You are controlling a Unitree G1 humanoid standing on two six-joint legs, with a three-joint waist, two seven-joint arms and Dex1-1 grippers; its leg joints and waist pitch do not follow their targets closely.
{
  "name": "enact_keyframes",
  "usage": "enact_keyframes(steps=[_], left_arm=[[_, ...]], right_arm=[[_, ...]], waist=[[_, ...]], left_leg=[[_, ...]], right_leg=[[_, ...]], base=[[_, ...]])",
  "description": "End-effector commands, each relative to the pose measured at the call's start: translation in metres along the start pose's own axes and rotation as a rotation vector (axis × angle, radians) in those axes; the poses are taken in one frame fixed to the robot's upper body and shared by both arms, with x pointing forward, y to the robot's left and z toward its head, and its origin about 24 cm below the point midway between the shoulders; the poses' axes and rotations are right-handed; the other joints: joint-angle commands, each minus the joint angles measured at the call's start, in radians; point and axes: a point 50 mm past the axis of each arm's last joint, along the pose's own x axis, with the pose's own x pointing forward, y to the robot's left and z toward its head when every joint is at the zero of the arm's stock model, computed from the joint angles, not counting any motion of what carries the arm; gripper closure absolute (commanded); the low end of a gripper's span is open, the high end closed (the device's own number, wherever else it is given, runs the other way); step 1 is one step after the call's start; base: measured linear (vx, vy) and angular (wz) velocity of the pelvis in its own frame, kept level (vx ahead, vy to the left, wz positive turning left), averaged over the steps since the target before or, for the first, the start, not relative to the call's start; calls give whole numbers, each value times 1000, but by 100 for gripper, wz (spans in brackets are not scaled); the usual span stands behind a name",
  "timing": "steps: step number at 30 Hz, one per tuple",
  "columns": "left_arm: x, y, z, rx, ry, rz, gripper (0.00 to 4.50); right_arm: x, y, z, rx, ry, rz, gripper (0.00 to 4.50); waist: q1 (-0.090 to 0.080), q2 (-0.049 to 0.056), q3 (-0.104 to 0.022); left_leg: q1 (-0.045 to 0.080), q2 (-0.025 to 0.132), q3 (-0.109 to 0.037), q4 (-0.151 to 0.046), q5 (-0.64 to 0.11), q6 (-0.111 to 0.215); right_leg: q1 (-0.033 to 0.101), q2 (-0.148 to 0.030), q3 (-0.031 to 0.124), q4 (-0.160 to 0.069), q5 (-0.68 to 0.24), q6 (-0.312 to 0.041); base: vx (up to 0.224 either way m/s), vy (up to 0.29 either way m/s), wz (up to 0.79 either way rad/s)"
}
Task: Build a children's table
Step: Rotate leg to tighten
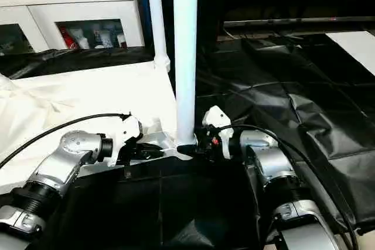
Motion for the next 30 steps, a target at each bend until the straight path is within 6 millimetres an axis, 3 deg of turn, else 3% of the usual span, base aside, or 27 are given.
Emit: enact_keyframes(steps=[1,2,5,7,8,10,11,14,15,18,22,24,25,26,30], left_arm=[[13,1,-4,-78,-21,107,450],[17,3,-4,-84,-12,145,450],[34,10,2,-127,19,303,450],[38,10,4,-142,21,321,450],[43,11,7,-145,22,341,450],[51,10,11,-142,25,360,450],[54,9,13,-132,23,351,450],[57,6,15,-117,15,324,450],[57,6,15,-117,15,324,450],[53,3,12,-88,-1,262,450],[39,5,3,-72,4,217,450],[31,5,0,-68,-5,182,450],[28,4,-1,-61,-13,158,450],[25,2,-1,-52,-26,131,450],[8,-5,-5,-31,-54,-4,450]], right_arm=[[8,-3,-12,68,26,-181,178],[11,-3,-14,98,24,-227,178],[26,-2,-25,219,47,-454,179],[30,-1,-26,232,54,-499,180],[36,1,-25,250,63,-539,180],[46,6,-21,248,51,-552,180],[53,11,-15,202,27,-504,180],[58,17,-5,147,-26,-439,180],[58,17,-5,147,-26,-439,180],[52,15,3,123,-86,-390,110],[37,10,7,38,-81,-247,75],[27,8,8,-3,-59,-186,61],[21,5,8,-20,-49,-163,53],[17,4,8,-34,-43,-149,42],[-4,-3,12,-78,-18,-53,42]], waist=[[-2,-15,-51],[-9,-14,-48],[-15,-8,-47],[-17,-10,-46],[-16,-3,-46],[-19,-5,-43],[-18,5,-41],[-17,1,-42],[-18,0,-42],[-17,-3,-43],[-13,-6,-46],[-10,-6,-46],[-11,-17,-47],[-9,-13,-47],[-6,-16,-52]], left_leg=[[34,82,-45,-72,-169,49],[32,82,-47,-77,-179,36],[42,80,-46,-82,-230,0],[41,78,-48,-84,-250,-16],[42,79,-49,-84,-261,-20],[43,79,-50,-89,-289,-26],[46,79,-52,-92,-321,-36],[48,81,-55,-96,-345,-48],[48,81,-55,-96,-341,-45],[43,79,-54,-95,-315,-23],[34,79,-52,-87,-244,28],[31,80,-49,-82,-217,48],[32,80,-46,-80,-205,59],[28,80,-47,-78,-183,71],[25,81,-44,-69,-124,107]], right_leg=[[28,-90,40,-66,-53,-259],[29,-87,39,-69,-68,-252],[22,-88,44,-80,-126,-237],[23,-90,44,-84,-160,-224],[22,-93,45,-86,-169,-217],[19,-90,46,-91,-189,-202],[17,-92,46,-95,-220,-192],[20,-93,48,-99,-229,-173],[21,-92,48,-98,-216,-174],[25,-95,47,-96,-184,-183],[35,-95,44,-89,-116,-193],[37,-95,42,-86,-88,-202],[36,-92,41,-84,-80,-211],[38,-95,41,-81,-74,-219],[36,-92,38,-70,-26,-233]], base=[[0,0,0],[0,0,0],[0,0,0],[0,0,0],[0,0,0],[0,0,0],[0,0,0],[0,0,0],[0,0,0],[0,0,0],[0,0,0],[0,0,0],[0,0,0],[0,0,0],[0,0,0]])
